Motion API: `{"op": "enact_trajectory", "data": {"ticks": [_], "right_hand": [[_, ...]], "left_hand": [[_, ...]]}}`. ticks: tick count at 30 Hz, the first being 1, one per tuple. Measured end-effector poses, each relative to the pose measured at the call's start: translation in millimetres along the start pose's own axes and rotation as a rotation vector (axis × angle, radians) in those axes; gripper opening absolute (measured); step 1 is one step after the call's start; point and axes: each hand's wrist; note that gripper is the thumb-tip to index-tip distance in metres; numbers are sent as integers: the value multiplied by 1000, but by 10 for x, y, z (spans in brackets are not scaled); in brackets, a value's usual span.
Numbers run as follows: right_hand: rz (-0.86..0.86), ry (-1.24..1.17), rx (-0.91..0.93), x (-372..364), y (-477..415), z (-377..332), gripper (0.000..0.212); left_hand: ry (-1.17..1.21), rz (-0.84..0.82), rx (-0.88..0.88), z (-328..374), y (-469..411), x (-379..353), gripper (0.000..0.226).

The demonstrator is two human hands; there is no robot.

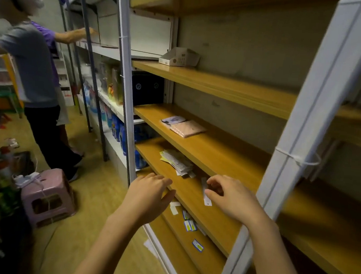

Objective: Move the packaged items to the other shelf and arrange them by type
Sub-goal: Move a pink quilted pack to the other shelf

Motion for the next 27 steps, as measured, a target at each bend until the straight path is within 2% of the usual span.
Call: {"op": "enact_trajectory", "data": {"ticks": [5,12,19,23,27], "right_hand": [[24,-1,-49,-89,-921,10,46],[38,-26,-174,-257,-2184,64,44],[64,-65,-389,-536,-3165,80,52],[139,-146,-525,-710,-3622,75,62],[224,-197,-717,-913,-4052,38,82]], "left_hand": [[-4,14,-16,-540,-756,-172,35],[-23,-32,-20,-1176,-1750,-394,39],[29,-47,-65,-1734,-2469,-651,40],[14,-98,-167,-2046,-2953,-918,39],[5,-140,-302,-2307,-3465,-1106,41]]}}
Point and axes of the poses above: each hand's wrist, its own y-axis away from the middle knuckle, its own x-axis out of the back of the hand, z = x × y, and after that the axes turned 7 degrees about -y, right-handed
